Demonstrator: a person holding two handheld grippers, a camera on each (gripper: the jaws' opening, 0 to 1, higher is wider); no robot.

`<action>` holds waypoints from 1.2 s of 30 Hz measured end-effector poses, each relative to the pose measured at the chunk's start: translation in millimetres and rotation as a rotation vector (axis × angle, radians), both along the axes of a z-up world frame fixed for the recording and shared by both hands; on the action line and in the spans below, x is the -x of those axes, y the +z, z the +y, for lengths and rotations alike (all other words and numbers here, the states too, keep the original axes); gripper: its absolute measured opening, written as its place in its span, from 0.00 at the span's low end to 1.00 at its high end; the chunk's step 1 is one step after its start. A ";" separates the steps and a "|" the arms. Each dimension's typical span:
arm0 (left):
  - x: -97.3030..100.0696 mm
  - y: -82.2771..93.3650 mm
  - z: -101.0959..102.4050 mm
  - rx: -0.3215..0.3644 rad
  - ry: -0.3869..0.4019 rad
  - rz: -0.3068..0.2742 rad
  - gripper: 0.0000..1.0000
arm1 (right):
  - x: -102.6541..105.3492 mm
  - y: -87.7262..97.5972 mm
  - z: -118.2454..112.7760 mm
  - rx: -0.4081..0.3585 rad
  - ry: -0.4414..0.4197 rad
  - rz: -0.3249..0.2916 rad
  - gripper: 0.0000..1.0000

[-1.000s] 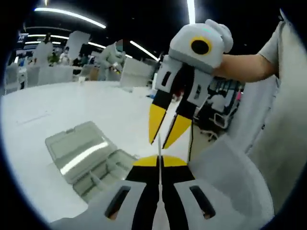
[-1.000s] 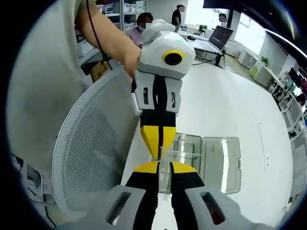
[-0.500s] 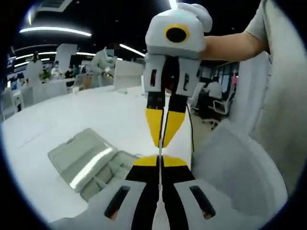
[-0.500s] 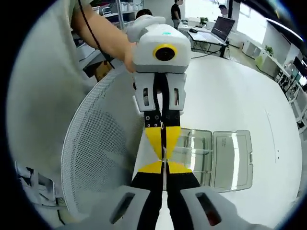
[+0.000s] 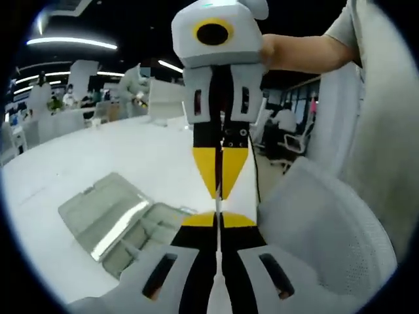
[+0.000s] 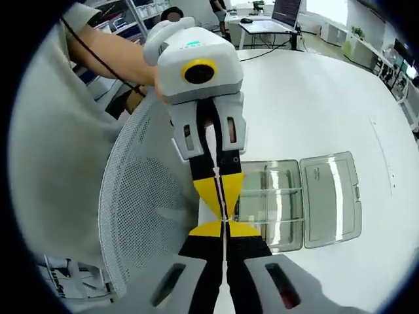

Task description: Insert the divider into the dual guide fixture by aligning both edges with the guide slots and pushing it downward to the bottom, including one-sided entry, uneven engagement, binding, and posture correction.

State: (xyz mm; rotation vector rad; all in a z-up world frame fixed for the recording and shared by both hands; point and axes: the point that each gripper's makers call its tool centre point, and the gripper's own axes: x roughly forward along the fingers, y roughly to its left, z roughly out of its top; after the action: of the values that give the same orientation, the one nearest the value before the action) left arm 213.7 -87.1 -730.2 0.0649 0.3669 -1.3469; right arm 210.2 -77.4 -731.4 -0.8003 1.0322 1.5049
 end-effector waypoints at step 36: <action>-19.4 -15.2 47.1 -0.133 0.232 0.038 0.24 | -41.3 -20.5 11.9 0.139 -0.085 -0.096 0.00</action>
State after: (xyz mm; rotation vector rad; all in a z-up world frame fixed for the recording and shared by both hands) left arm 233.1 -39.9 -745.4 0.1041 0.4813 -1.0949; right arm 251.5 -65.6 -751.9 -0.9059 1.0945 1.3213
